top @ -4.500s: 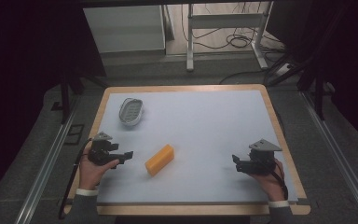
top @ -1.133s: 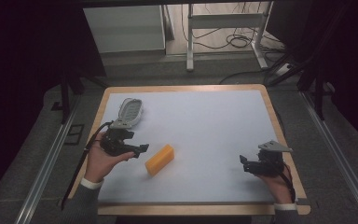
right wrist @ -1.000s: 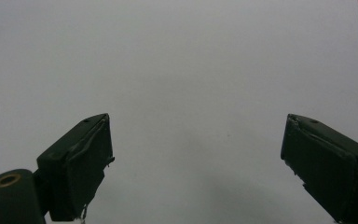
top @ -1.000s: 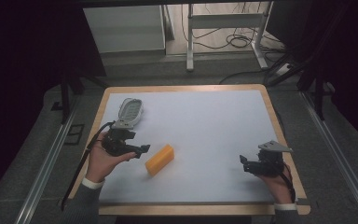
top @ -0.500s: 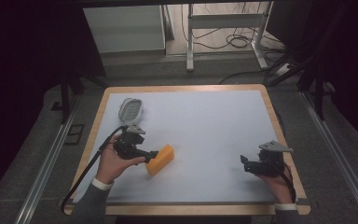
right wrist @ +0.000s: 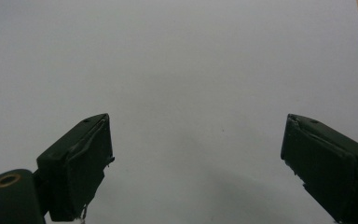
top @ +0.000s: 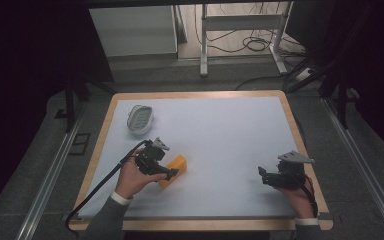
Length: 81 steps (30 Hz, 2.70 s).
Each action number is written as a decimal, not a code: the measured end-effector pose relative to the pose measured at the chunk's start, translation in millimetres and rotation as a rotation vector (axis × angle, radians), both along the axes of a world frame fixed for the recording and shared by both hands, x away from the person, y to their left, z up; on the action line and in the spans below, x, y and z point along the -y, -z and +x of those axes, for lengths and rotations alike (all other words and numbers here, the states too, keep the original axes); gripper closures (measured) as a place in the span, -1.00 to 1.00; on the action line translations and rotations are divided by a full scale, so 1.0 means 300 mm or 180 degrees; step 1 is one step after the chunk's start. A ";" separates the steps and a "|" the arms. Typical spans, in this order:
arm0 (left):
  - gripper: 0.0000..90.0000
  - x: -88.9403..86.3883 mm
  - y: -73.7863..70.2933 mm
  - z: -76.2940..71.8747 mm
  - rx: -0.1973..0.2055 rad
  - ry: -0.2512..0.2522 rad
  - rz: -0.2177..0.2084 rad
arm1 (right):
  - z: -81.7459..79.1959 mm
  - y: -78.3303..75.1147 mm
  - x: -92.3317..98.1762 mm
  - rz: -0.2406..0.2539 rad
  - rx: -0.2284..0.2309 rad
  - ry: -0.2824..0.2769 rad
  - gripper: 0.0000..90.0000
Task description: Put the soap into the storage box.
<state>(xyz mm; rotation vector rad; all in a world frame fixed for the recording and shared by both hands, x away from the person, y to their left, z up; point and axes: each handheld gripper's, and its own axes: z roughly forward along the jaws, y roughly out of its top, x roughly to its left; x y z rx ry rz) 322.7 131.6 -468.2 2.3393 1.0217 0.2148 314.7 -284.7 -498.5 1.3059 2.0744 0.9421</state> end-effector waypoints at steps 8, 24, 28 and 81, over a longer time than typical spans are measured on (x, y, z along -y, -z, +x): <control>-0.51 0.036 0.032 0.015 -0.0075 0.0030 0.0066 | 0.002 0.004 0.003 -0.0007 0.0000 0.0012 -0.80; -0.23 0.066 0.077 0.026 -0.0089 -0.0025 0.0149 | 0.003 0.006 0.007 -0.0007 -0.0006 0.0028 -0.80; -0.14 0.071 0.086 0.027 -0.0130 -0.0002 0.0186 | 0.003 0.007 0.010 -0.0005 0.0004 0.0053 -0.80; 0.36 -0.066 0.003 0.060 0.0000 -0.0067 -0.0212 | 0.000 -0.002 0.031 0.0018 0.0049 0.0151 -0.80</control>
